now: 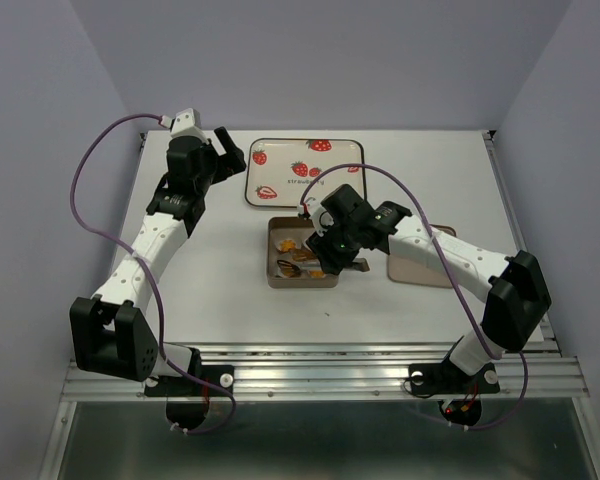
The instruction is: Pack the cookies
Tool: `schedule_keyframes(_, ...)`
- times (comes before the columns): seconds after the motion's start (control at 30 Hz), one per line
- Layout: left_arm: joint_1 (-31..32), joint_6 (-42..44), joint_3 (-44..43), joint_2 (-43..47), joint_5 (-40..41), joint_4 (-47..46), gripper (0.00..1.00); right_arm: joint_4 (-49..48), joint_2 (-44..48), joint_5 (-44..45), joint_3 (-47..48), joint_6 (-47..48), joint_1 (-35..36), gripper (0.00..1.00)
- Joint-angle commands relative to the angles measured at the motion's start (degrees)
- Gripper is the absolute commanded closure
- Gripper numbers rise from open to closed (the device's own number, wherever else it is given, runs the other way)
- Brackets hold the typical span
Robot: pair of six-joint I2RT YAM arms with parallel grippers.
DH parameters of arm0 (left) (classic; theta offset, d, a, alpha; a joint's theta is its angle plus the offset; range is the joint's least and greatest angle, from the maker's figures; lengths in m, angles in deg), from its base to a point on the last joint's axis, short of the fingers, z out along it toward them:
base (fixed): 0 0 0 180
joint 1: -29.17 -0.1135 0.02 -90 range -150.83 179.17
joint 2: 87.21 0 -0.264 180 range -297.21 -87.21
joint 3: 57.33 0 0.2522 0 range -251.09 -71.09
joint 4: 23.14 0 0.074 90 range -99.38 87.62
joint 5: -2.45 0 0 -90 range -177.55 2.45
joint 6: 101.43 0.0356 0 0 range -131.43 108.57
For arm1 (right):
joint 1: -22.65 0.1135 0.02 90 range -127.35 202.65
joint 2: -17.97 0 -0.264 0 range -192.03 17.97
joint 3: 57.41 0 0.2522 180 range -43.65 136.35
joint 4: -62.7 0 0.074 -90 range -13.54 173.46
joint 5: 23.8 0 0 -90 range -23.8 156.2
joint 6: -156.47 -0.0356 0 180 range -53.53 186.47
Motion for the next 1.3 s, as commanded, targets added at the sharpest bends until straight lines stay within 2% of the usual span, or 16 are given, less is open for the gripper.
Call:
schedule_keyframes(0.0,0.03,1.1,0.14,2.54,0.51,-2.42,0.01,-2.29,0.91,0.93,0.83,-0.29,0.56,0.49)
schedule_keyframes(0.8,0.03,1.27,-0.3,2.02,0.34,-2.5,0.01,-2.64,7.94,3.56,3.2,-0.56,0.56,0.48)
schedule_keyframes(0.93,0.03,1.27,-0.38,2.02,0.6,-2.59,0.01,-5.27,9.08,9.96,4.25,-3.27,0.56,0.51)
schedule_keyframes(1.0,0.03,1.27,-0.47,1.84,0.69,-2.59,0.01,-6.33,9.09,18.13,5.31,-4.6,0.56,0.52)
schedule_keyframes(1.07,0.03,1.27,-0.91,1.32,0.69,-2.77,0.01,-8.7,9.09,22.19,6.45,-7.14,-1.27,0.52)
schedule_keyframes(1.23,0.03,1.27,-2.75,-0.88,0.69,-2.94,0.01,-16.34,8.13,21.41,6.46,-11.18,-13.83,0.52)
schedule_keyframes(1.27,0.03,1.27,-3.45,-1.23,0.51,-2.94,0.01,-18.18,7.51,21.75,6.8,-11.28,-18.46,0.52)
